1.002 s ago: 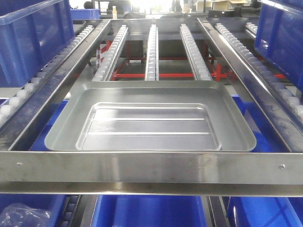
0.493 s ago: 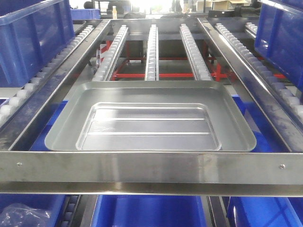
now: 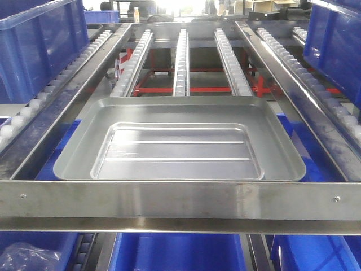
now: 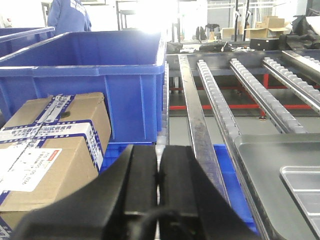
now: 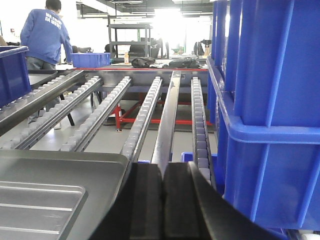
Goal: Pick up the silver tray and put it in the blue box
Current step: 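Lower both grippers toward the silver tray's side edges on the rack, then open both grippers and position them over the tray's side rims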
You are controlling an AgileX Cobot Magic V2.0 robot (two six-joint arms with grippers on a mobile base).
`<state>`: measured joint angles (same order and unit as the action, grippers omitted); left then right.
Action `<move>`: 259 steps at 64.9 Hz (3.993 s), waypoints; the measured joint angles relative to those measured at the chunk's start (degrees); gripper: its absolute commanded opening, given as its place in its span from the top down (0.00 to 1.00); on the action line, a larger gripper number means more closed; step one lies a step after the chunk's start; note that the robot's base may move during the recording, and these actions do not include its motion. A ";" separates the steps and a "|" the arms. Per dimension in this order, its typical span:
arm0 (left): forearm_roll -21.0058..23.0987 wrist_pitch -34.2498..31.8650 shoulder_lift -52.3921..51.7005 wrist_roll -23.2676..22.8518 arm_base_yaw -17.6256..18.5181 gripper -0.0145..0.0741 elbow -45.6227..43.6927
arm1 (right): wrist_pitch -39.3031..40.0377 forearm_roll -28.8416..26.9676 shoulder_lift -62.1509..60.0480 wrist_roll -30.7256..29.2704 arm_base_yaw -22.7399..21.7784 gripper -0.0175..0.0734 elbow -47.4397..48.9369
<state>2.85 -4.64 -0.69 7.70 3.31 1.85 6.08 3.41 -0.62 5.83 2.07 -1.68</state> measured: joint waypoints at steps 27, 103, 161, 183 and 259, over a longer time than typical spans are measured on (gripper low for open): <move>0.14 16.59 4.84 0.00 0.00 0.84 -10.66 | -12.41 0.00 6.33 0.00 0.00 0.75 11.85; 15.99 35.05 75.29 -10.82 11.16 0.84 -41.44 | -39.19 -10.35 76.50 7.33 10.16 0.74 42.88; -7.06 48.21 105.30 -35.96 28.38 0.84 -78.76 | -49.57 2.40 105.64 26.06 23.11 0.74 76.76; -7.06 48.57 105.88 -35.83 28.38 0.84 -78.82 | -50.85 2.18 106.09 23.99 22.68 0.74 76.76; -6.93 47.52 108.04 -35.83 28.38 0.40 -78.82 | -50.11 2.18 106.09 23.90 22.68 0.22 76.76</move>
<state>-4.08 42.88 107.36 -28.13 31.68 -76.98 -44.03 5.60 105.48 29.73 24.75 75.09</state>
